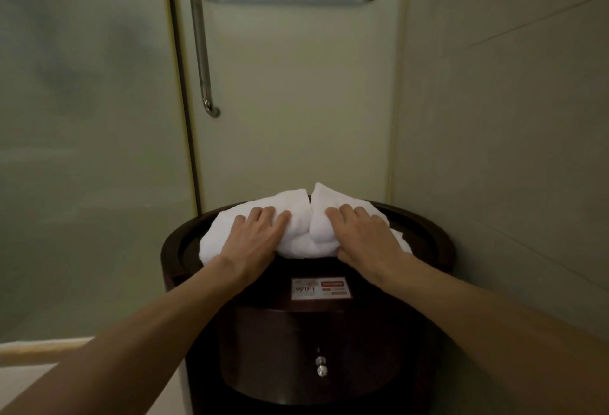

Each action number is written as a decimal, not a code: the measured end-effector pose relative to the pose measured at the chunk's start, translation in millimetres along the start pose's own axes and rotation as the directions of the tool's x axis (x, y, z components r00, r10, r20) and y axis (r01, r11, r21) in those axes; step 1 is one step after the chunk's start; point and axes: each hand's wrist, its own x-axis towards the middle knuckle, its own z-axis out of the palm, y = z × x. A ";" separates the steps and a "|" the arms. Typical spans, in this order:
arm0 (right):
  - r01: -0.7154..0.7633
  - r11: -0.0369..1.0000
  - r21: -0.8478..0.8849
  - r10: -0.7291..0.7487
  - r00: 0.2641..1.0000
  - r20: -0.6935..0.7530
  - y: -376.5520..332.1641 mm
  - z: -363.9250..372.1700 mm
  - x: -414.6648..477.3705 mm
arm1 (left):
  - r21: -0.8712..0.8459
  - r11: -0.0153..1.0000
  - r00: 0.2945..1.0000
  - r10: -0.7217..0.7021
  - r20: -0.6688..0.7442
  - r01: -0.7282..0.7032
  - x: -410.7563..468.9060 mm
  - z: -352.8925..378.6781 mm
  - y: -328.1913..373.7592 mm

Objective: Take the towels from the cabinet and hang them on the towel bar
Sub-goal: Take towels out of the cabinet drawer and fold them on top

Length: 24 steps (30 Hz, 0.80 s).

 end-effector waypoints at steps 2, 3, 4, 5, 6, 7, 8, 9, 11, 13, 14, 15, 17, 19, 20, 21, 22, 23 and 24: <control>-0.006 1.000 0.000 0.006 1.000 0.011 1.5 -11.7 1.8 | -0.007 1.000 1.000 -0.003 -0.012 0.003 1.6 -8.7 -2.6; -0.010 1.000 0.000 0.010 1.000 0.020 1.3 -16.0 2.1 | -0.002 1.000 1.000 -0.005 -0.005 0.005 1.9 -12.4 -3.2; -0.008 1.000 0.006 0.008 1.000 0.025 2.1 -21.4 3.2 | 0.004 1.000 1.000 -0.003 0.004 0.003 2.7 -18.7 -4.6; -0.010 1.000 0.015 0.009 0.999 0.032 2.2 -30.0 4.2 | 0.008 1.000 1.000 0.000 0.014 0.000 3.3 -26.8 -6.2; -0.011 1.000 0.022 0.010 0.999 0.041 2.6 -37.4 6.5 | 0.013 1.000 1.000 0.002 0.024 -0.002 3.4 -35.9 -7.7; -0.016 1.000 0.027 0.015 0.998 0.056 2.2 -47.1 8.5 | 0.018 1.000 0.999 0.001 0.035 -0.002 3.9 -45.5 -9.4; -0.023 0.999 0.029 0.020 0.996 0.086 1.8 -58.4 11.0 | 0.027 1.000 0.999 0.001 0.047 -0.003 5.1 -55.7 -11.8; -0.034 0.999 0.022 0.032 0.994 0.108 1.7 -72.6 14.0 | 0.033 0.999 0.998 0.001 0.056 -0.003 7.2 -67.4 -14.7; -0.035 0.999 0.033 0.030 0.990 0.136 4.6 -101.1 22.6 | 0.030 1.000 0.998 0.003 0.058 -0.005 13.1 -93.9 -21.4; -0.015 0.999 0.051 0.007 0.990 0.142 11.5 -130.8 33.2 | 0.007 1.000 0.998 0.014 0.062 -0.015 22.2 -126.7 -28.3; -0.009 0.998 0.064 0.000 0.989 0.149 15.9 -147.5 38.8 | -0.005 1.000 0.998 0.020 0.068 -0.019 27.3 -145.2 -31.9; -0.014 0.997 0.075 0.002 0.988 0.156 20.6 -166.1 44.6 | -0.010 1.000 0.997 0.022 0.075 -0.021 33.1 -164.6 -35.3; -0.023 0.994 0.103 0.005 0.986 0.165 30.9 -203.8 59.0 | -0.010 1.000 0.996 0.020 0.088 -0.019 46.9 -205.6 -42.6; -0.022 0.993 0.113 0.001 0.983 0.186 40.4 -245.8 74.7 | -0.007 1.000 0.994 0.014 0.111 -0.013 62.1 -248.6 -50.3; -0.023 0.994 0.111 0.001 0.982 0.189 45.5 -266.3 82.9 | -0.004 1.000 0.992 0.013 0.123 -0.012 69.9 -270.8 -54.4; -0.026 0.994 0.110 0.004 0.980 0.197 50.9 -287.5 91.8 | -0.007 1.000 0.991 0.013 0.132 -0.013 77.9 -293.2 -58.5; -0.025 0.993 0.112 0.002 0.980 0.200 56.6 -308.7 100.8 | -0.013 1.000 0.990 0.015 0.139 -0.014 86.0 -315.3 -62.8; -0.025 0.993 0.114 0.001 0.978 0.208 62.2 -330.2 110.3 | -0.018 1.000 0.989 0.018 0.145 -0.015 94.2 -337.4 -67.3; -0.021 0.993 0.114 -0.005 0.976 0.219 68.0 -351.8 120.4 | -0.020 1.000 0.989 0.018 0.149 -0.015 102.5 -359.8 -72.0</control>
